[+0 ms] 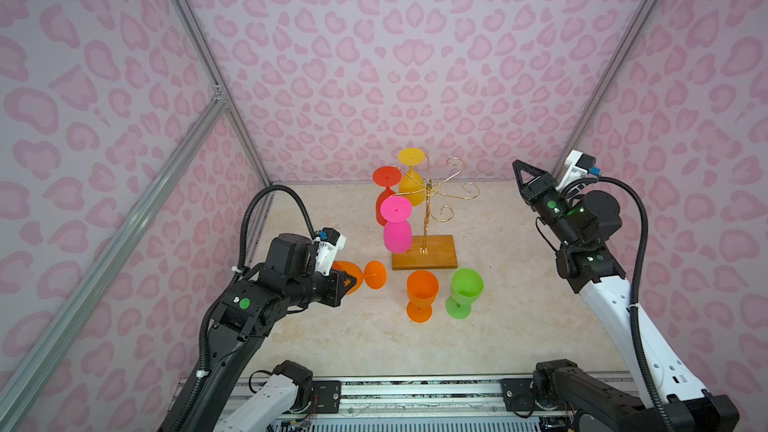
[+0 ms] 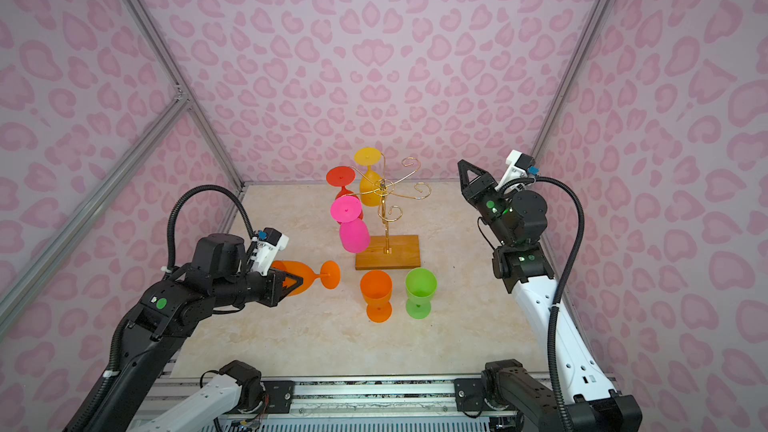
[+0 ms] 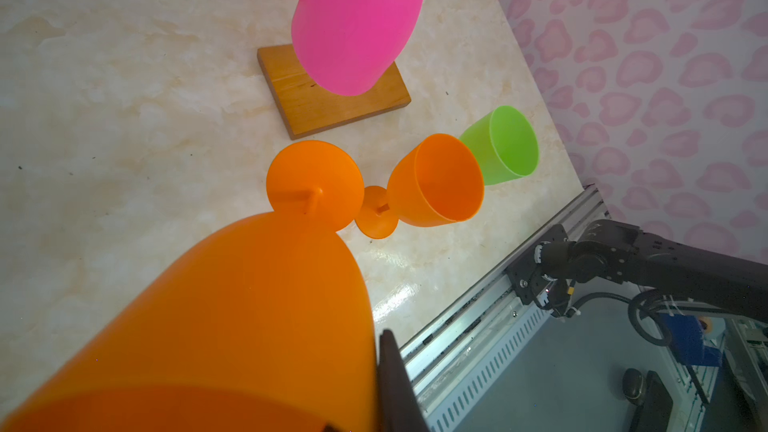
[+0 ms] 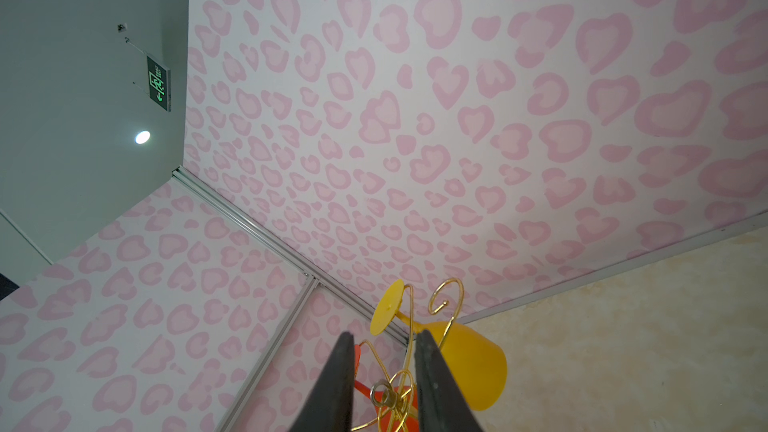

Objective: Take the wine glass off the wine glass rack
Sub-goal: 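Lower the orange glass upright beside the other orange glass and release it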

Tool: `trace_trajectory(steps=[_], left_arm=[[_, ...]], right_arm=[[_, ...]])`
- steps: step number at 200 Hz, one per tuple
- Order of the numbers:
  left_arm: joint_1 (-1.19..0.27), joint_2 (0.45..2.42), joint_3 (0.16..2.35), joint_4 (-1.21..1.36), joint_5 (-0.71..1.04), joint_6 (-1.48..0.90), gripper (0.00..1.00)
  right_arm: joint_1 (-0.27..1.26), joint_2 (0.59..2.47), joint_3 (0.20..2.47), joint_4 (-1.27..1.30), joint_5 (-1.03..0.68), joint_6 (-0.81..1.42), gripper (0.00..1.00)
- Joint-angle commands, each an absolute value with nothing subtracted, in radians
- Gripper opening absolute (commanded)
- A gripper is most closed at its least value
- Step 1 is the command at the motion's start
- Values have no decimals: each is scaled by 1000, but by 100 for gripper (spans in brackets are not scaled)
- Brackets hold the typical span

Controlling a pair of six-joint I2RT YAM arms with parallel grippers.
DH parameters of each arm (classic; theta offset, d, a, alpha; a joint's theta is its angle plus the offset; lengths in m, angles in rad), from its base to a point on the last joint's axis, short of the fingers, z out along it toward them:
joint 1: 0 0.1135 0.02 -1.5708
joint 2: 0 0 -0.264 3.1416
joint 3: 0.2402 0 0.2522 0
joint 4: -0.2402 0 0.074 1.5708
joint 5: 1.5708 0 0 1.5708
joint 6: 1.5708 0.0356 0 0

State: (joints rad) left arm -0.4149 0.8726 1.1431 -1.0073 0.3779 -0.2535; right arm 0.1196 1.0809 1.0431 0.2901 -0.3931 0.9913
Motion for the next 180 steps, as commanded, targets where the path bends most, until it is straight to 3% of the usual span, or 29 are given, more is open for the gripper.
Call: trace_trajectory(steps=[1,98,180], left_arm=[[-436,911,1137,-1024,300,-246,8],[-617,1152,1121,-1021,100,-333,8],[-665,1272,1150,-1027,82,-358,8]], right_arm=[[120,1087,1042,296,-393,980,27],[120,1109,1022,298,-390,973,27],[117,1095,1014,271,-382,952,27]])
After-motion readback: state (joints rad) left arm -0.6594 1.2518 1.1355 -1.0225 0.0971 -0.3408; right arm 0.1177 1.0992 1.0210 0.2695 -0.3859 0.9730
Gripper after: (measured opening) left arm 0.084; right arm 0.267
